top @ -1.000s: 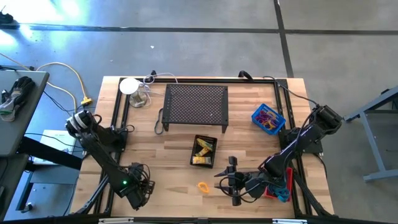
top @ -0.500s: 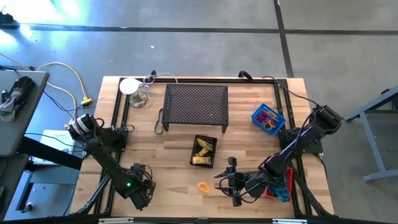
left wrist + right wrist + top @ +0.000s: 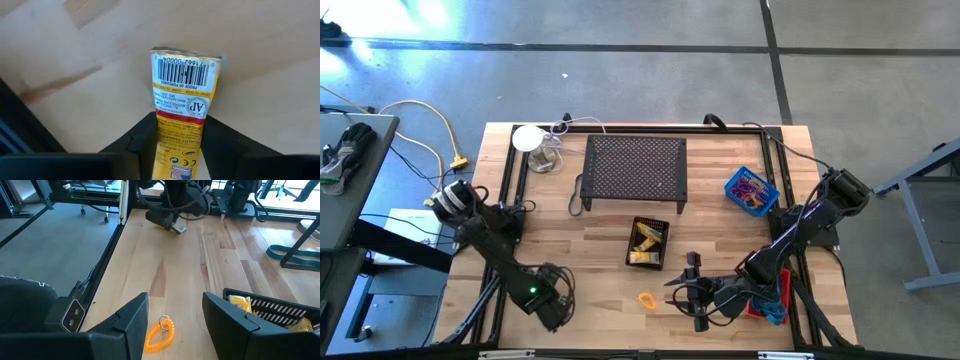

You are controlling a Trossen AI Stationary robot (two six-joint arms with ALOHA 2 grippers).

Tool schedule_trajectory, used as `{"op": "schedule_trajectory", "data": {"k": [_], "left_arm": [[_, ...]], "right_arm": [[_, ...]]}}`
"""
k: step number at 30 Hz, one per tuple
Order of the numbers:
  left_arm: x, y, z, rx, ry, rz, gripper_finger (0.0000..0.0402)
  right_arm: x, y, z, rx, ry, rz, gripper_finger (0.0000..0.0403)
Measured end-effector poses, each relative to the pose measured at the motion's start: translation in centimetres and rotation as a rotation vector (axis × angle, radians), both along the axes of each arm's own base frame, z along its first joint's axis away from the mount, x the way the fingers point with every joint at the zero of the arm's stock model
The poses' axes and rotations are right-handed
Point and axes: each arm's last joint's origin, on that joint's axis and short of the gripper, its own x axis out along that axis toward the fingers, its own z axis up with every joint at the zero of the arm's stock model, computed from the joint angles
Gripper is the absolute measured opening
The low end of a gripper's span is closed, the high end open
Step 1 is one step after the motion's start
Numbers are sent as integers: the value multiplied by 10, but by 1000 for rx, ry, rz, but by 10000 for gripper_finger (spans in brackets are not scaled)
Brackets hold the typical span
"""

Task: Pick & Place Office Desk Supplies
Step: Put the yellow crayon box into the black bin

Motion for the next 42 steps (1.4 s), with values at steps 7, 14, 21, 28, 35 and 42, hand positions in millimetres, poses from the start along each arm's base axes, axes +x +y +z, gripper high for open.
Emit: {"op": "schedule_trajectory", "data": {"k": [7,14,21,28,35,42], "left_arm": [[26,21,3,-53,-10,-82,104],[85,49,31,16,-329,-215,102],[125,72,74,186,-550,-372,101],[159,113,89,306,-722,-387,101],[173,142,89,350,-752,-363,101],[185,138,74,349,-773,-424,120]], "right_arm": [[0,-1,0,-4,0,-1,176],[1,0,0,15,16,39,176],[-2,3,-2,33,45,97,176],[-6,8,-3,41,66,112,176],[-12,13,-5,60,92,129,176],[-14,15,-5,52,93,139,176]]}}
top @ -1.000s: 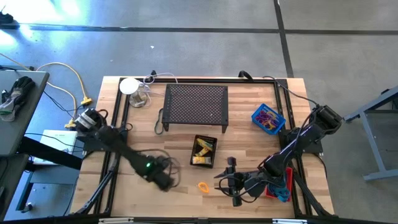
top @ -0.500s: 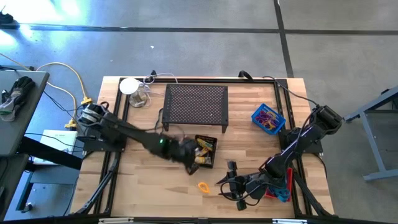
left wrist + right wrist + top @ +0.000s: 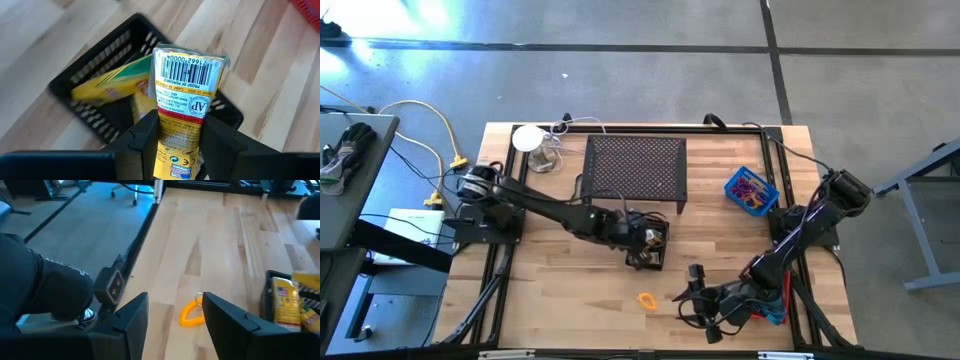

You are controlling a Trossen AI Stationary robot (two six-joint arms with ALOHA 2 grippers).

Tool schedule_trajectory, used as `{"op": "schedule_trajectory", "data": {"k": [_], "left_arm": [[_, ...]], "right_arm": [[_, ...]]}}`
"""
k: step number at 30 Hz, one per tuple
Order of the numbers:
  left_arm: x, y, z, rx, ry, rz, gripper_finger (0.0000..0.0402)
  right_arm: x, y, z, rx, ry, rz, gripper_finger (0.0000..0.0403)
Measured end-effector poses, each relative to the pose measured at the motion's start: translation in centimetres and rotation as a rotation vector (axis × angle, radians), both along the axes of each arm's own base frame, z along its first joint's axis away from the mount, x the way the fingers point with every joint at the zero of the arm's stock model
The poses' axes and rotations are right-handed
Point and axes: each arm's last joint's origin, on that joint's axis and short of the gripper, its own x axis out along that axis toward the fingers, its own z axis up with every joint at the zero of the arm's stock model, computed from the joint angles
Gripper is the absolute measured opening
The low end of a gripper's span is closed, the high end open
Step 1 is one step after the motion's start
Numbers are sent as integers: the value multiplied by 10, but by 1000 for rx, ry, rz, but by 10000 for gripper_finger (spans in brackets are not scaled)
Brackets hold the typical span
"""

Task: Pick & Place Office Desk Supplies
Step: Put the yellow crayon box into the black bin

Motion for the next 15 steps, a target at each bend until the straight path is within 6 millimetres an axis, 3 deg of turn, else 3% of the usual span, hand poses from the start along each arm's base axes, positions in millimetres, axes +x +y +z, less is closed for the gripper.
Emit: {"op": "schedule_trajectory", "data": {"k": [15], "left_arm": [[8,3,-8,-96,-3,-11,129]], "right_arm": [[0,-1,-1,-9,9,-3,176]]}}
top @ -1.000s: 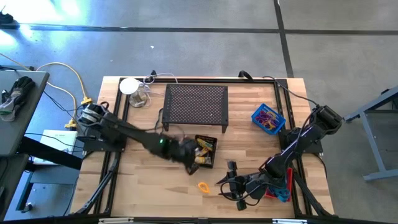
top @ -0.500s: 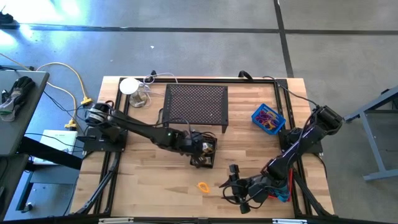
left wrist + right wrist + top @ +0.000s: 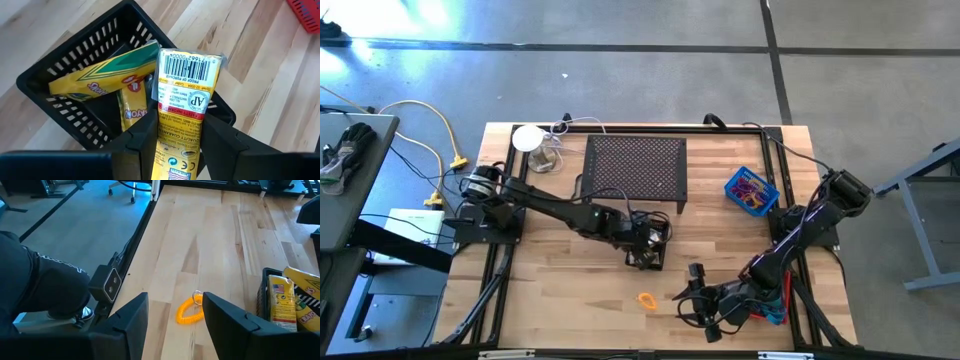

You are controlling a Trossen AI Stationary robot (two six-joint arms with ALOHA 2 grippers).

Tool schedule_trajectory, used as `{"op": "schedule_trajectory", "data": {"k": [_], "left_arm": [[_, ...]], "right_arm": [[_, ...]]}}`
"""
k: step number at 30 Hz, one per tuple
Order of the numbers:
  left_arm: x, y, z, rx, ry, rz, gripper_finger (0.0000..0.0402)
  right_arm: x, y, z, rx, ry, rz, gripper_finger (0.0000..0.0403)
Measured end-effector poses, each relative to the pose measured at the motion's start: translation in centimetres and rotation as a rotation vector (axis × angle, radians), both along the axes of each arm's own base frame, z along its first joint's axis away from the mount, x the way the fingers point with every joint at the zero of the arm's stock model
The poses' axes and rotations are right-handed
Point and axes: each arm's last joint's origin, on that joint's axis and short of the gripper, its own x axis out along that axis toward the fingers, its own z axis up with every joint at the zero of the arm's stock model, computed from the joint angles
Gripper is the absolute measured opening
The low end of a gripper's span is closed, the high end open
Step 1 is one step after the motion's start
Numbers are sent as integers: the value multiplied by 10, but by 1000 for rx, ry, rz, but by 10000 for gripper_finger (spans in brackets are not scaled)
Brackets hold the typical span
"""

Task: Pick & Place Office Desk Supplies
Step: Put the yellow crayon box into the black bin, then put the yellow spring keychain into the blue bin

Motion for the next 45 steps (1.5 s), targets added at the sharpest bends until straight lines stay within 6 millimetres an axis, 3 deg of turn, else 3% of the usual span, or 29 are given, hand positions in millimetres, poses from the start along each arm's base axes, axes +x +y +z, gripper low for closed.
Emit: {"op": "schedule_trajectory", "data": {"k": [26,36,41,45], "left_arm": [[0,2,0,107,6,-154,133],[1,6,1,126,5,-169,218],[-4,11,17,141,-41,-244,224],[-16,-3,40,151,-118,-348,225]], "right_arm": [[0,0,0,-3,5,0,176],[-1,-1,-1,-12,13,1,176],[-1,-1,-2,-14,15,0,176],[-1,-1,-2,-13,15,0,176]]}}
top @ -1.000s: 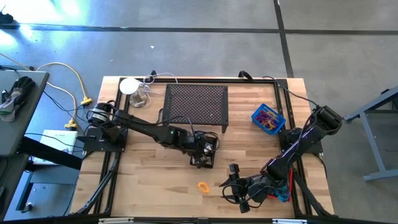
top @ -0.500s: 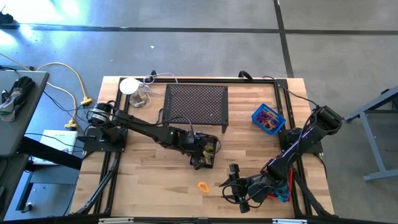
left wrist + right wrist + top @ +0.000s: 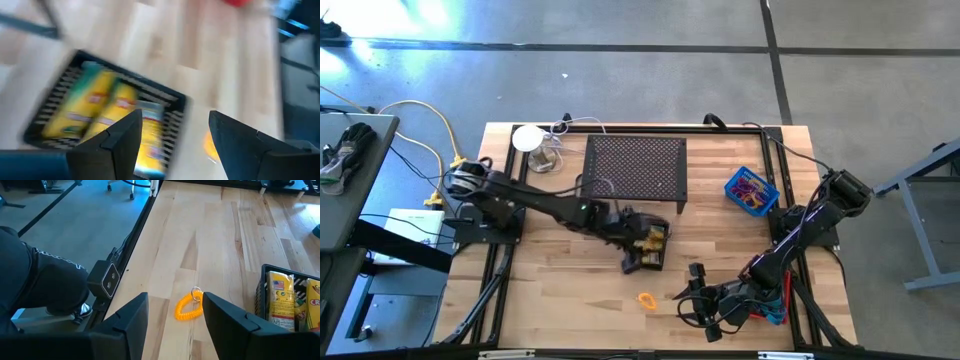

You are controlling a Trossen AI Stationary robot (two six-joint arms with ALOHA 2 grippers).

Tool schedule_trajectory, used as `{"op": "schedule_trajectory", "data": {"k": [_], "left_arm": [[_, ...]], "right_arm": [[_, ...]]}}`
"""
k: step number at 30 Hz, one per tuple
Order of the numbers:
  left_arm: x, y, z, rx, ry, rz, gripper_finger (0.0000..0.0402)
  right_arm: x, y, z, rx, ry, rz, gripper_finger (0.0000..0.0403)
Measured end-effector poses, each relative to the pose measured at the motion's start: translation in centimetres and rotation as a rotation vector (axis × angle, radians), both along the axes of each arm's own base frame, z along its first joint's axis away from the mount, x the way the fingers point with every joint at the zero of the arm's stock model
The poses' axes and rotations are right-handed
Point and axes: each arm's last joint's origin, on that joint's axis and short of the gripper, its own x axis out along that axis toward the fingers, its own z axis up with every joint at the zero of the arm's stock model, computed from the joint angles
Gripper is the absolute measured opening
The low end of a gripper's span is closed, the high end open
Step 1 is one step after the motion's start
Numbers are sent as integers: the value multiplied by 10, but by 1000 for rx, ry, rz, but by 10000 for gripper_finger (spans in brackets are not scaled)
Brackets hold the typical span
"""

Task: Pick & Place Office Desk Supplies
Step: Put the yellow spring keychain into the blue bin

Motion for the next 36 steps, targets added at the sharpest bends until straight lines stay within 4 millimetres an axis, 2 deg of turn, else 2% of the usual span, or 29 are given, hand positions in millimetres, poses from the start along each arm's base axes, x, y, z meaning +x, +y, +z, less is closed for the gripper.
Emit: {"op": "schedule_trajectory", "data": {"k": [5,11,19,22,27,32,36], "left_arm": [[-14,-37,7,-24,-14,-157,225],[-28,-79,-2,-13,18,-278,225],[-37,-117,-6,-8,-43,-358,225],[-39,-128,-9,83,-91,-376,225],[-37,-144,-29,315,-129,-487,225],[-26,-153,-62,425,-105,-538,225],[-17,-155,-79,507,-119,-524,225]], "right_arm": [[0,0,1,10,-7,-1,176],[1,1,2,28,-20,-3,176],[2,3,4,97,-19,8,176],[2,4,5,119,-7,33,176],[3,4,6,106,-28,52,176],[7,2,10,95,-69,63,176],[8,1,9,130,-54,35,176]]}}
